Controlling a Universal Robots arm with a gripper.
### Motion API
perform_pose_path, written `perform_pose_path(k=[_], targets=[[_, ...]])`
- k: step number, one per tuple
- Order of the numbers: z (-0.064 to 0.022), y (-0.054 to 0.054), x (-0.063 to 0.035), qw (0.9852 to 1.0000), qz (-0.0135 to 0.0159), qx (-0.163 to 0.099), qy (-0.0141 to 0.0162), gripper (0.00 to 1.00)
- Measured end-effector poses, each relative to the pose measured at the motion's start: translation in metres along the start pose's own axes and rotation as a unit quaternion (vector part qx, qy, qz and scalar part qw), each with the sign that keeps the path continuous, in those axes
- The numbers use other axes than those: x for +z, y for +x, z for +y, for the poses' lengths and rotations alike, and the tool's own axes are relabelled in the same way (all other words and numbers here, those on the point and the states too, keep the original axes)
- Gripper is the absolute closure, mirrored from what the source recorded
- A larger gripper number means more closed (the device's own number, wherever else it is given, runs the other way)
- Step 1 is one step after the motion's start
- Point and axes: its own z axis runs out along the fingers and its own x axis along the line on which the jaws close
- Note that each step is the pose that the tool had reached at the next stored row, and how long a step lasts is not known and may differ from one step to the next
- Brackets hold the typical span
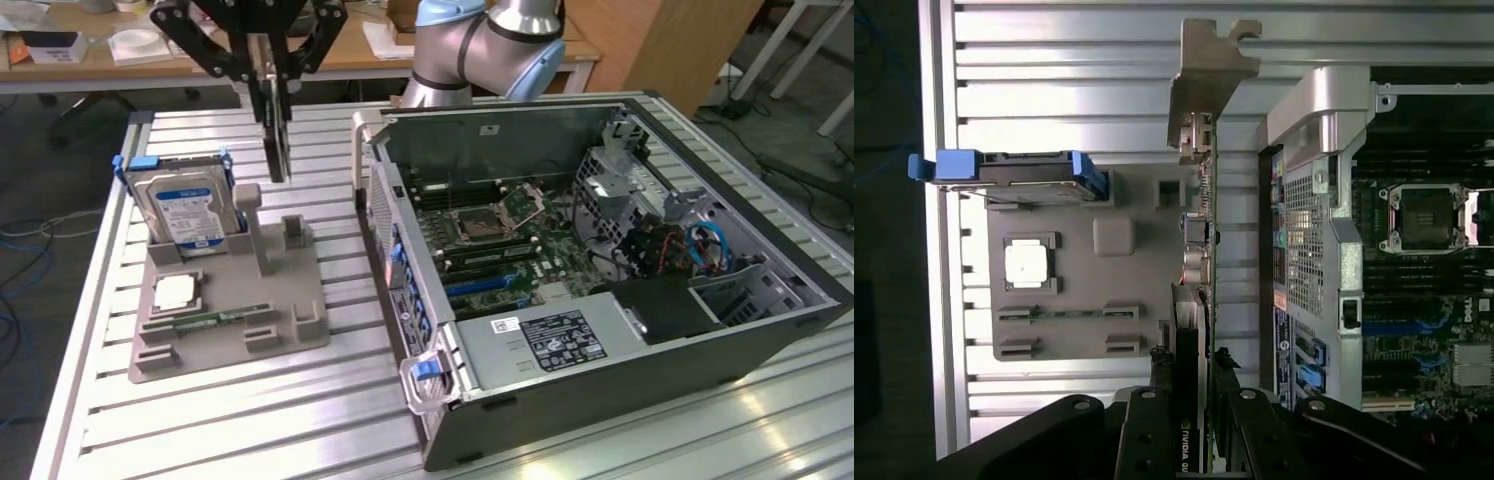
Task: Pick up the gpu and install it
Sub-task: 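Pick up the gpu and move the gpu toward the slot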
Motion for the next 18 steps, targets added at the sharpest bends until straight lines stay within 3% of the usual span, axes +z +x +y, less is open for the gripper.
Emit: perform_pose_path(k=[2,18], targets=[[0.0001,-0.004,-0.0003,1.0,0.0001,0.0,-0.0003,0.74],[0.0027,-0.077,0.0015,1.0,0.002,0.0,-0.0027,0.74]])
